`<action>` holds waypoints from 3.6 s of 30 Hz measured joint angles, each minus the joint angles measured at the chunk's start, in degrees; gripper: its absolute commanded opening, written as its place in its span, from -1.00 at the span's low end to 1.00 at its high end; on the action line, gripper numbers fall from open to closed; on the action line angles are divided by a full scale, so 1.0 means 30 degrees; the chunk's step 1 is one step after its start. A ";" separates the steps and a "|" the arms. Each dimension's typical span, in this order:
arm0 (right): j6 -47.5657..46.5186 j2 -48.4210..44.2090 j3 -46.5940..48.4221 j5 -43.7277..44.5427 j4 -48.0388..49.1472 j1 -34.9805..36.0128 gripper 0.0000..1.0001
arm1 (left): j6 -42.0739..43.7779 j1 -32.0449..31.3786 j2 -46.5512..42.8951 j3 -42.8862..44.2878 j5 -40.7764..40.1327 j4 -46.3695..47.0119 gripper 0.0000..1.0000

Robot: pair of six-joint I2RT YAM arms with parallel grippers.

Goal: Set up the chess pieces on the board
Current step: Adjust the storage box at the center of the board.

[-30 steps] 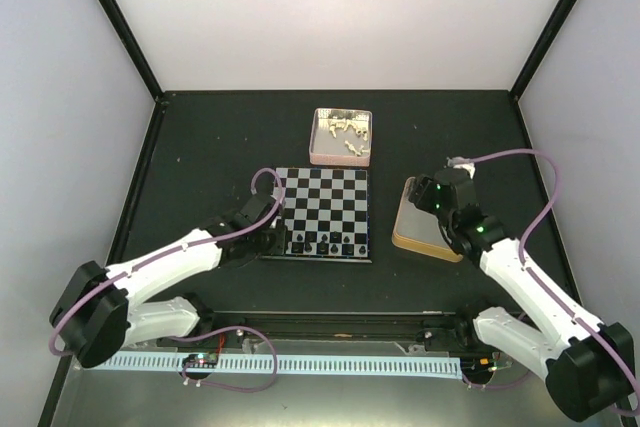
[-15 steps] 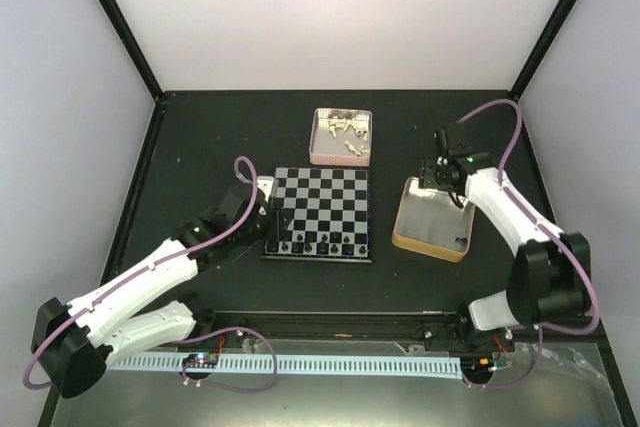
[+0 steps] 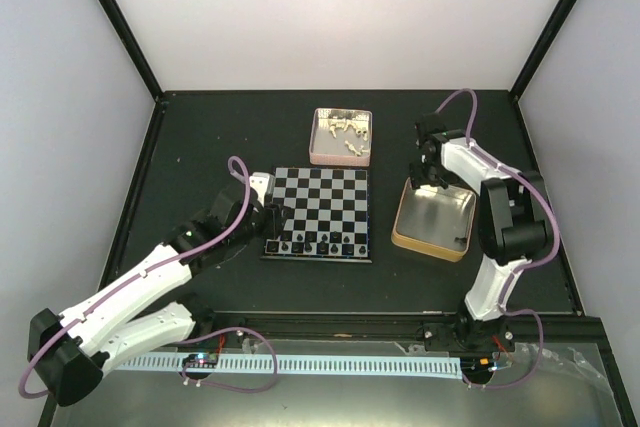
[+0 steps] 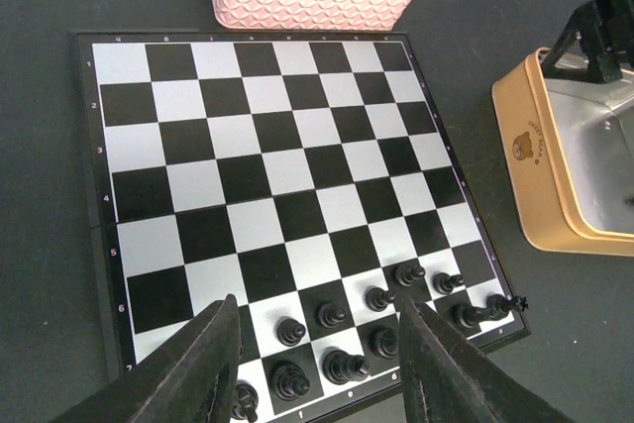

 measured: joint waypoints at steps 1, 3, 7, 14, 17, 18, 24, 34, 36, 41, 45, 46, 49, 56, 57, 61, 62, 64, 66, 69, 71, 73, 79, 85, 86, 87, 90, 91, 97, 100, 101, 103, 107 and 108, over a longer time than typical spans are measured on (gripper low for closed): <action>-0.0160 0.0393 0.0219 0.0000 -0.0102 -0.0007 0.40 | 0.0022 0.0000 0.0000 0.0000 0.0000 0.0007 -0.09; -0.0539 0.1100 0.0641 0.0066 -0.0197 -0.0044 0.33 | 0.0073 0.0000 0.0000 0.0000 -0.0007 0.0007 -0.09; -0.0750 0.1632 0.1202 0.0554 -0.0248 -0.0211 0.18 | 0.0204 0.0080 -0.0138 0.0000 -0.0131 0.0000 -0.09; 0.0044 0.1581 0.0991 0.1909 -0.0240 -0.0801 -0.22 | 0.0306 0.0087 -0.0335 -0.0007 -0.0277 0.0022 -0.09; 0.0729 0.1151 0.0408 0.2324 -0.0095 -0.1319 -0.36 | 0.0342 0.0087 -0.0321 -0.0029 -0.0270 0.0058 -0.09; 0.1027 0.0954 0.0160 0.2368 -0.0073 -0.1508 -0.40 | 0.0350 0.0087 -0.0313 -0.0036 -0.0270 0.0066 -0.09; 0.2273 -0.0182 -0.1209 0.2404 0.0109 -0.2208 -0.65 | 0.0364 0.0087 -0.0175 -0.0073 -0.0240 0.0153 -0.09; 0.5085 -0.3687 -0.5508 0.1574 0.1515 -0.3257 -0.79 | 0.0364 0.0087 0.0080 -0.0073 0.0036 0.0182 -0.09; 0.5756 -0.4473 -0.6550 0.0918 0.1967 -0.3293 -0.79 | 0.0357 0.0087 0.0160 -0.0073 0.0102 0.0189 -0.09; 0.7956 -0.6397 -0.9661 -0.0911 0.2747 -0.3279 -0.48 | 0.0357 0.0087 0.0372 -0.0073 0.0248 0.0204 -0.09; 0.8954 -0.7577 -1.0666 -0.1574 0.2550 -0.3293 0.11 | 0.0357 0.0087 0.0495 -0.0073 0.0306 0.0204 -0.09; 0.9005 -0.7635 -1.0440 -0.1537 0.2441 -0.3293 0.20 | 0.0364 0.0095 0.0532 -0.0073 0.0313 0.0211 -0.09; 0.8502 -0.7643 -0.8765 -0.1013 0.1960 -0.3293 0.35 | 0.0372 0.0095 0.0627 -0.0066 0.0306 0.0204 -0.09; 0.5829 -0.7198 -0.4554 -0.1166 0.2259 -0.3293 0.38 | 0.0393 0.0131 0.0692 -0.0066 0.0299 0.0204 -0.09; 0.5391 -0.6958 -0.4240 -0.1406 0.2353 -0.3293 0.38 | 0.0423 0.0124 0.0692 -0.0066 0.0299 0.0211 -0.09; 0.3657 -0.5333 -0.2994 -0.2790 0.2550 -0.3279 0.35 | 0.0510 0.0131 0.0758 -0.0058 0.0306 0.0233 -0.09; 0.3286 -0.4816 -0.2674 -0.3067 0.2579 -0.3271 0.34 | 0.0525 0.0131 0.0831 -0.0051 0.0306 0.0240 -0.09; 0.2470 -0.3738 -0.2004 -0.3585 0.2557 -0.3249 0.32 | 0.0532 0.0160 0.0947 -0.0029 0.0306 0.0255 -0.09; 0.1719 -0.2914 -0.1508 -0.3818 0.2572 -0.3228 0.32 | 0.0561 0.0197 0.0969 -0.0022 0.0306 0.0255 -0.09; 0.0546 -0.1756 -0.0831 -0.4116 0.2543 -0.3198 0.32 | 0.0590 0.0211 0.1027 0.0000 0.0306 0.0262 -0.09; -0.0015 -0.1217 -0.0546 -0.4197 0.2477 -0.3191 0.31 | 0.0641 0.0211 0.1027 0.0000 0.0306 0.0262 -0.09; -0.0525 -0.0561 -0.0189 -0.4386 0.2390 -0.3184 0.29 | 0.0670 0.0211 0.1027 0.0007 0.0306 0.0262 -0.09; -0.1392 0.0430 0.0204 -0.4634 0.2149 -0.3118 0.13 | 0.0714 0.0211 0.1027 0.0015 0.0306 0.0262 -0.09; -0.1078 0.0379 0.0153 -0.4007 0.2222 -0.2987 -0.13 | 0.0721 0.0211 0.1035 0.0015 0.0306 0.0262 -0.09; -0.0933 0.0328 0.0087 -0.3796 0.2251 -0.2965 -0.19 | 0.0721 0.0211 0.1056 0.0015 0.0306 0.0270 -0.09; -0.0750 0.0240 -0.0029 -0.3563 0.2259 -0.2951 -0.25 | 0.0721 0.0211 0.1071 0.0015 0.0306 0.0270 -0.09; -0.0321 0.0058 -0.0299 -0.2798 0.2120 -0.2958 -0.41 | 0.0729 0.0211 0.1151 0.0015 0.0306 0.0277 -0.09; -0.0102 0.0022 -0.0372 -0.2521 0.2055 -0.2958 -0.46 | 0.0729 0.0211 0.1180 0.0015 0.0313 0.0270 -0.09; 0.1144 -0.0503 -0.1137 -0.1071 0.1953 -0.2958 -0.67 | 0.0772 0.0211 0.1188 0.0015 0.0313 0.0277 -0.09; 0.1843 -0.1188 -0.1974 -0.0597 0.1880 -0.2958 -0.75 | 0.0809 0.0219 0.1188 0.0015 0.0321 0.0277 -0.09; 0.2033 -0.1406 -0.2222 -0.0539 0.1792 -0.2958 -0.78 | 0.0816 0.0219 0.1188 0.0015 0.0321 0.0277 -0.09; 0.2535 -0.2062 -0.2958 -0.0328 0.1734 -0.2958 -0.83 | 0.0823 0.0219 0.1188 0.0015 0.0357 0.0277 -0.09; 0.3483 -0.3548 -0.4597 -0.0255 0.1574 -0.2973 -0.88 | 0.0831 0.0219 0.1188 0.0015 0.0408 0.0277 -0.09; 0.3701 -0.3898 -0.5013 -0.0284 0.1574 -0.2973 -0.88 | 0.0831 0.0219 0.1188 0.0015 0.0423 0.0277 -0.09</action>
